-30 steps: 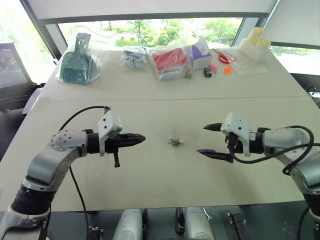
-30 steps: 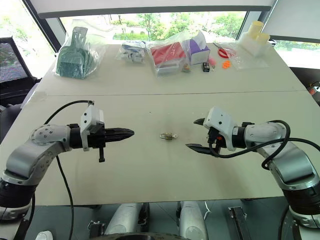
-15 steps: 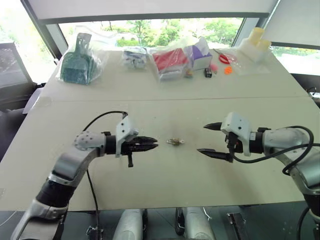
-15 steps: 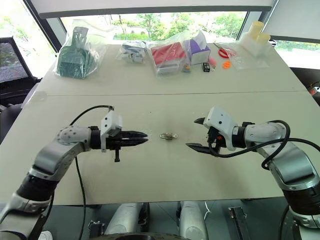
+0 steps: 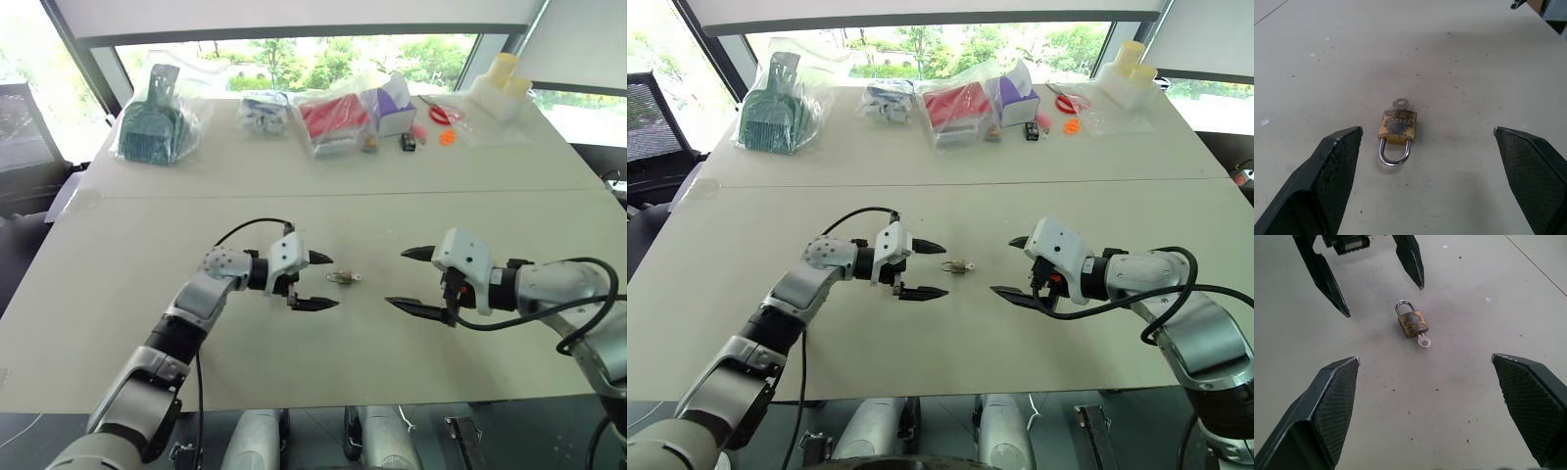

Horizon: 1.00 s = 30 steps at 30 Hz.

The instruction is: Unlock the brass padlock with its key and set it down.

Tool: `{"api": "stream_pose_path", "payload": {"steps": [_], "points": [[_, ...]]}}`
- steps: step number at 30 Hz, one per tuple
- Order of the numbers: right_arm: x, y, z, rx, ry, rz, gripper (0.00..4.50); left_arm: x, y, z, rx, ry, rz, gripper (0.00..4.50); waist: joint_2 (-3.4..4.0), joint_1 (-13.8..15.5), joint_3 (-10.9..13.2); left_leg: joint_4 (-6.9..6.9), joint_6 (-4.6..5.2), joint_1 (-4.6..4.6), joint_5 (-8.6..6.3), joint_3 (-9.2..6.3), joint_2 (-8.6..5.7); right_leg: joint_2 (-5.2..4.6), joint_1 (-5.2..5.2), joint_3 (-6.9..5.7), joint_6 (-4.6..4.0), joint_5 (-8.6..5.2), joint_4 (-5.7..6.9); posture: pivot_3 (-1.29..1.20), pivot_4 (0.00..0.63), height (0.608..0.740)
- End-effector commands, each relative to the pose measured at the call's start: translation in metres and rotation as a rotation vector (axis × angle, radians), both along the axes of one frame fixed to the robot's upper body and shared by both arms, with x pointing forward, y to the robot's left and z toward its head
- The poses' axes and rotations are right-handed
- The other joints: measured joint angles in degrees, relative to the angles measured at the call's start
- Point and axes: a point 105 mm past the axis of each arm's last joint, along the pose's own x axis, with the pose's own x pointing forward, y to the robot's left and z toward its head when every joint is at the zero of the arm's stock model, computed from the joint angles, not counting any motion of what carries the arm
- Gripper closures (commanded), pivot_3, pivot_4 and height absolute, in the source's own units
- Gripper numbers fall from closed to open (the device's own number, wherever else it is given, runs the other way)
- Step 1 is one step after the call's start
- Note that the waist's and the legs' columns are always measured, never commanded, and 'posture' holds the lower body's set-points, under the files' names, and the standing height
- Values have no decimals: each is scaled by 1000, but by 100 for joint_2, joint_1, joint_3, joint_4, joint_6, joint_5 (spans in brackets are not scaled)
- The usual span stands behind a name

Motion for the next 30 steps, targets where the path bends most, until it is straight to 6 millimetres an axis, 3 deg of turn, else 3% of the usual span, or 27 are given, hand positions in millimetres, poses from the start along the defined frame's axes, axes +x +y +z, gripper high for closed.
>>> {"api": "stream_pose_path", "payload": {"steps": [1, 14, 17, 23, 24, 28, 30], "points": [[-4, 3, 12, 18, -51, 2, 0, 7, -7, 0, 14, -38, -31, 19, 0, -4, 0, 0, 0, 0, 0, 0, 0, 0, 0, 0, 1, 1, 0, 0, 150, 740], [-7, 2, 12, 14, -60, -22, 0, 24, -19, -13, 42, -19, 0, 19, -2, 8, -1, 3, 1, 1, 0, -6, 4, -1, 4, -1, 3, 2, 1, 0, 150, 740], [-6, 2, 11, 12, -61, -22, 0, 24, -19, -15, 47, -16, 4, 842, -3, 17, -1, 4, 1, 1, 0, -7, 4, -2, 5, -2, 3, 2, 1, 0, 150, 740], [-3, 6, 11, 11, -64, -5, 0, 26, -16, -16, 58, 11, 23, 3562, -3, -5, -2, 4, 1, 2, 0, -7, 4, -2, 5, -2, 4, 2, 2, 0, 150, 740], [-3, 6, 11, 11, -64, -2, 0, 27, -15, -16, 58, 14, 24, 3761, -3, -6, -2, 4, 1, 2, 0, -7, 4, -2, 5, -2, 4, 2, 2, 0, 150, 740], [2, 11, 12, 2, -112, 6, 0, 26, -10, -10, 54, 9, 24, 3758, -3, -10, -2, 4, 1, 2, 0, -8, 3, -1, 5, -3, 4, 2, 2, 0, 150, 740], [10, 16, 11, -30, -192, 5, 0, 24, -9, 3, 19, 8, 9, 3758, -3, -25, -2, 4, 1, 2, -1, -8, 3, 0, 5, -4, 4, 2, 2, 0, 150, 740]]}}
